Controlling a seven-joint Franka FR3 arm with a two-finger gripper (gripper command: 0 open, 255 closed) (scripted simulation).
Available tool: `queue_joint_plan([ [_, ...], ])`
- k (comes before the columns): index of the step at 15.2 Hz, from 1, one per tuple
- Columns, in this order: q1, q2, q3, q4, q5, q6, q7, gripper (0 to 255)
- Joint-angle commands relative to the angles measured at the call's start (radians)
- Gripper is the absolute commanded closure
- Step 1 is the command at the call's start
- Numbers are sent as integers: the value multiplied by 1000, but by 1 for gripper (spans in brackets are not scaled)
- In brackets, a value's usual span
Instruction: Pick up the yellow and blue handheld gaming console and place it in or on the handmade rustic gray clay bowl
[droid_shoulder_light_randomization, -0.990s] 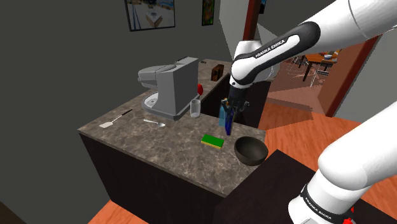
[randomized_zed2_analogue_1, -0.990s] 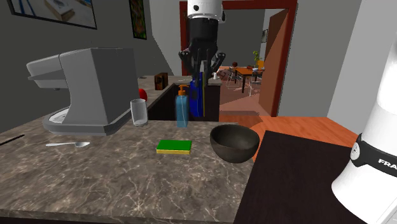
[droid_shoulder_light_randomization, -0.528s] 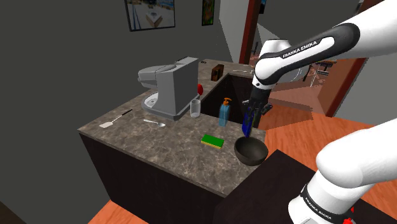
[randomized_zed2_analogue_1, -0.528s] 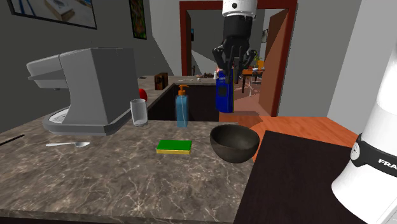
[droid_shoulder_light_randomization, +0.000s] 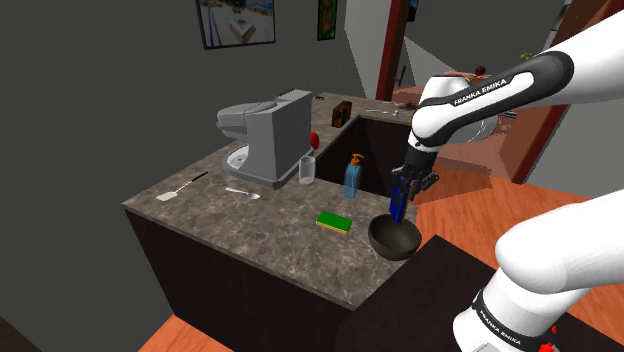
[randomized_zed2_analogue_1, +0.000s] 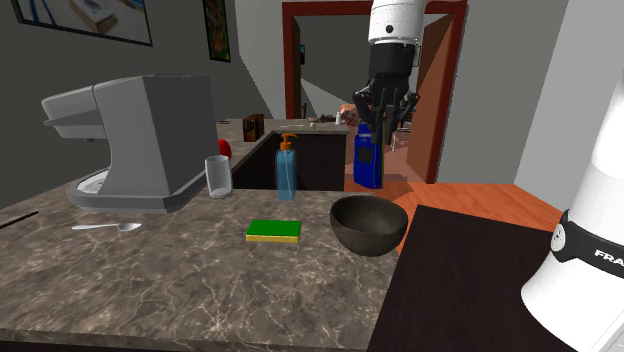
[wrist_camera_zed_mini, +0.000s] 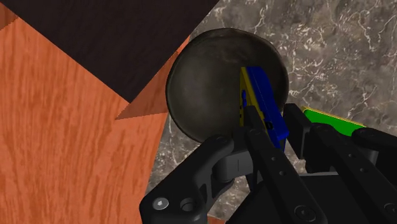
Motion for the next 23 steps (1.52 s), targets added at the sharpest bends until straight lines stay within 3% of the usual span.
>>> queue_joint_plan([
  [1,1,19,-1,-16,1,36,-2,255],
  [14,12,208,-8,-84,19,293,-21,255],
  [22,13,212,-8,-85,20,298,-22,255],
  [23,13,212,-8,-85,20,297,-22,0],
])
